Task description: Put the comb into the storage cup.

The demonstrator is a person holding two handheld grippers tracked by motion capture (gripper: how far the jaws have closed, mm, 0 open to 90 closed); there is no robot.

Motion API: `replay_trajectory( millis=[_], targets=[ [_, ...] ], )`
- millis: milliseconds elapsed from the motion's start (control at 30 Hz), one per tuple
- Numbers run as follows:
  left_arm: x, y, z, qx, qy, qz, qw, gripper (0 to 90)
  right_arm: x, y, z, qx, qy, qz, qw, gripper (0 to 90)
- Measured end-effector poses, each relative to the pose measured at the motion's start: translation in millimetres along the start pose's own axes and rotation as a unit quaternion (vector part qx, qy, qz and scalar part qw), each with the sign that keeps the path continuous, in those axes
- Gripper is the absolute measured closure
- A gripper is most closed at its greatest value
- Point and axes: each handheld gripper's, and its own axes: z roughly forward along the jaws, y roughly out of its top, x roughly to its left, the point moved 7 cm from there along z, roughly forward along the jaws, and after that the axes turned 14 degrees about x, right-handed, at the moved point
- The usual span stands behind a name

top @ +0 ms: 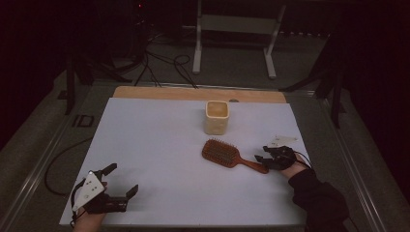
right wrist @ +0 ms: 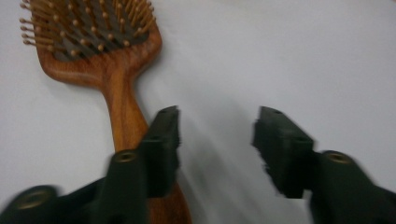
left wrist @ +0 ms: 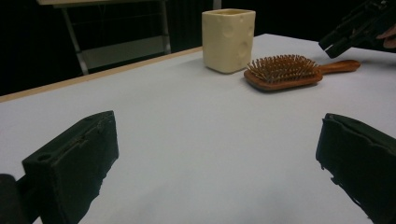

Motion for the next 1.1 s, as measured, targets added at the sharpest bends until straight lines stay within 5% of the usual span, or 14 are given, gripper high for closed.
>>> replay_trajectory(
  millis=[333,533,1100],
  targets=[
    [0.2,-0.3,0.4,0.001,-0.003,-0.002,1.0000,0.1,-0.1,-3.3,3.3,0.029,-0.013,-0.019,0.9993,89.6],
    [0.4,-0.3,0.2,0.001,-0.004,-0.003,1.0000,0.0,3.4,-6.5,7.9,0.049,-0.006,-0.044,0.9978,90.0],
    [0.7,-0.7,0.5,0.000,-0.005,-0.006,1.0000,0.0,16.8,-14.1,11.2,0.051,0.010,-0.059,0.9969,90.0]
  ],
)
